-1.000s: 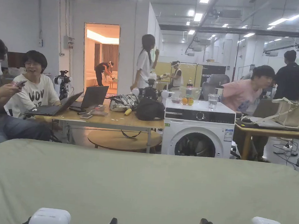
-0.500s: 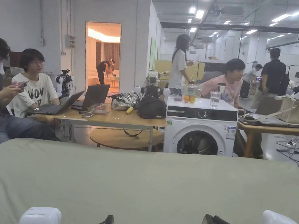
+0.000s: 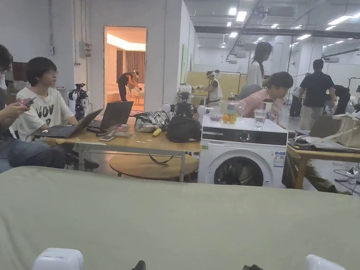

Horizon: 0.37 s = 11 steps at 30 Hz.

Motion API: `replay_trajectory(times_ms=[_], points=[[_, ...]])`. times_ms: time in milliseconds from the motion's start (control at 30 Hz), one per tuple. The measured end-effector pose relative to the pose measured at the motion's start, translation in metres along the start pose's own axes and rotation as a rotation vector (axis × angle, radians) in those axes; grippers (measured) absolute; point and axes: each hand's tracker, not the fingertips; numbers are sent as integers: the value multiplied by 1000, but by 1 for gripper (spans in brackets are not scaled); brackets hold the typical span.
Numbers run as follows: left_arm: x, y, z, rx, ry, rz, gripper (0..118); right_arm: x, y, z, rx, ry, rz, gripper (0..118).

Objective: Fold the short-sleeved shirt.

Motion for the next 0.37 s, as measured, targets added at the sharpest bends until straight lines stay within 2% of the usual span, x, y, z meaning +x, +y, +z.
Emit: replay_trajectory(times_ms=[167,233,300,367], points=[[2,-2,-1,-9,-8,-8,118,1,-2,-2,6,22,21,111],[2,-2,-1,-10,-7,-11,118,-1,-5,-2,50,-34,-8,111],[1,-2,-1,-14,-8,-6,118,-4,-3,-4,21,-92,22,111],[1,-2,-1,-16,-10,-3,118,-2,-2,-4,14,-60,32,111]])
